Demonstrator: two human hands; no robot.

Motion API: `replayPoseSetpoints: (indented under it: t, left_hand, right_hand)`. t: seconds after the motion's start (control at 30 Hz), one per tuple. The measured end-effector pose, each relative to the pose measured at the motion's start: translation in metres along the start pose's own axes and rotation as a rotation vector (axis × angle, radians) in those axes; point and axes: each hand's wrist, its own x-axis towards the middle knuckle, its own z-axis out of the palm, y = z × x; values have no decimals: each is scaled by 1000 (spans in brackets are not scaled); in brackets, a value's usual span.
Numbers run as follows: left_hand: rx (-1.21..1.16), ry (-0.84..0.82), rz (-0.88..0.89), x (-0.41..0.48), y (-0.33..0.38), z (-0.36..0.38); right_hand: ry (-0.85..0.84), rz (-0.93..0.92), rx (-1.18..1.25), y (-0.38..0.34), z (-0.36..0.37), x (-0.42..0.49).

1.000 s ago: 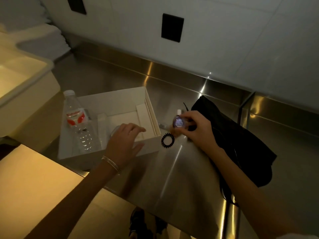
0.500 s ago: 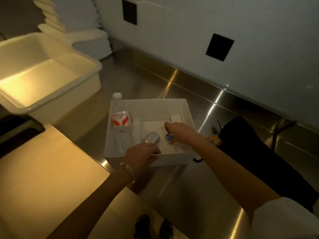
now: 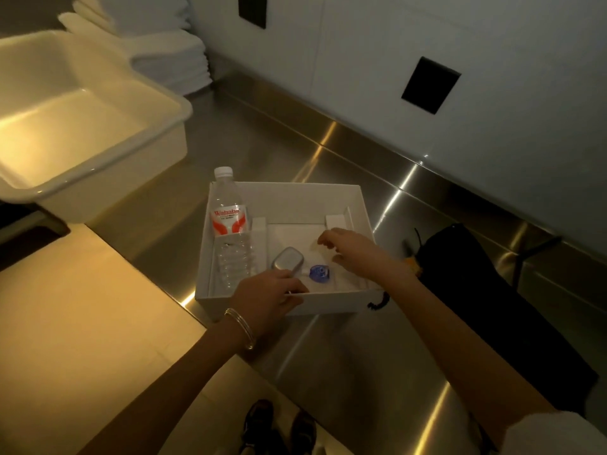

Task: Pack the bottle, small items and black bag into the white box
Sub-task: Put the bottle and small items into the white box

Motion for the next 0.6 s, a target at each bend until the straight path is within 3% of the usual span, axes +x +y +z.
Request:
replayPoseSetpoints:
  t: [0.1,0.17,0.23,0.3,0.4,0.6]
  left_hand:
    - [11,29,3,0,-2,3]
    - [26,41,5,0,-2,4]
    - [64,67,24,0,-2,5]
    - [110,102,46,1,-1,7]
    - [160,143,65,-1,0,9]
    - [229,214,32,-13,-5,4]
  right_hand:
    - [285,-13,46,14,-23,-53]
    - [496,103,154,32,-23,-84]
    - [582,237,245,53,-8,-102]
    - [437,234,242,74,20,-107]
    - [90,206,215,93,63,-103]
    - [135,209,129,95,99,-89]
